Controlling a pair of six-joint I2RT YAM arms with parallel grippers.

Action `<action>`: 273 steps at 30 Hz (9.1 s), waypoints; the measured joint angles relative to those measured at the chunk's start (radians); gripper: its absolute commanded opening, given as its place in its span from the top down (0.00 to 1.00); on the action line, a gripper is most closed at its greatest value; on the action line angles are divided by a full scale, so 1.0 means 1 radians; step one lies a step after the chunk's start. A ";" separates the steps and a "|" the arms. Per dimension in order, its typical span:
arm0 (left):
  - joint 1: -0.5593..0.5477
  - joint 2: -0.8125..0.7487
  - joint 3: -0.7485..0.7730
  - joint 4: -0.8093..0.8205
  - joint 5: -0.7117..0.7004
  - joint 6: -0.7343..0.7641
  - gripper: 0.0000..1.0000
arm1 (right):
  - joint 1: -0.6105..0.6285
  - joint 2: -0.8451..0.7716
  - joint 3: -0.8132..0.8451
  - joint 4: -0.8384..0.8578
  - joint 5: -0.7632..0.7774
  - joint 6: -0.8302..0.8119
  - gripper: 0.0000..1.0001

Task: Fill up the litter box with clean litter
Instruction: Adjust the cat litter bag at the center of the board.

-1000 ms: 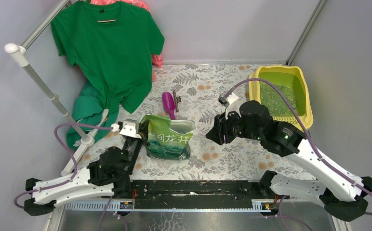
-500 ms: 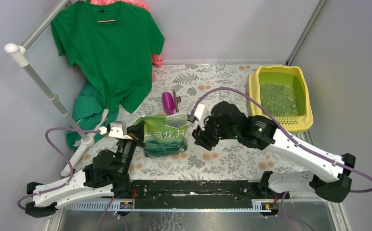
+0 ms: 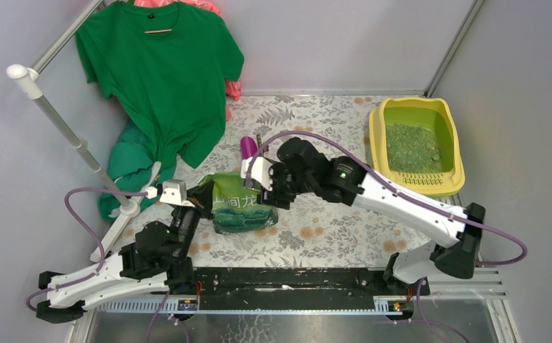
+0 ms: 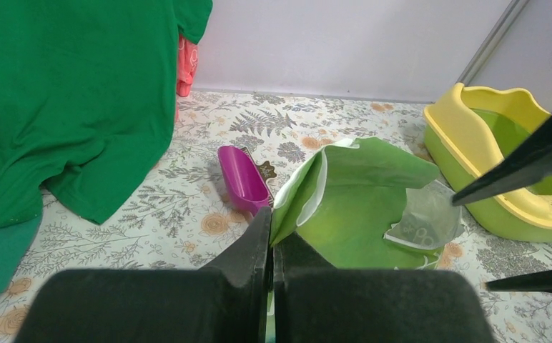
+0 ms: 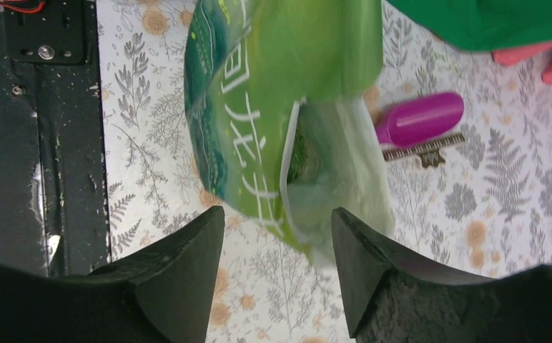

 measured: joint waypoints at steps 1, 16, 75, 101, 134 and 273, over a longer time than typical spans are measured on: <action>0.000 -0.004 0.003 -0.009 0.003 -0.001 0.97 | 0.000 0.024 0.018 -0.003 -0.011 -0.018 0.36; 0.000 -0.014 0.011 -0.034 0.013 0.016 0.97 | -0.030 0.291 0.165 -0.143 -0.085 -0.098 0.77; 0.104 0.327 0.198 -0.789 -0.095 -1.122 0.16 | 0.046 0.450 0.538 -0.366 0.190 0.649 0.49; 0.103 0.197 0.340 -0.985 -0.106 -1.134 0.01 | 0.245 0.222 0.538 -0.294 0.228 0.686 0.00; 0.099 0.177 0.478 -1.142 -0.131 -1.128 0.01 | 0.240 0.537 0.553 -0.311 0.331 0.542 0.15; 0.089 0.110 -0.078 -0.301 0.211 -0.734 0.36 | -0.113 -0.178 -0.585 0.900 0.118 1.093 0.32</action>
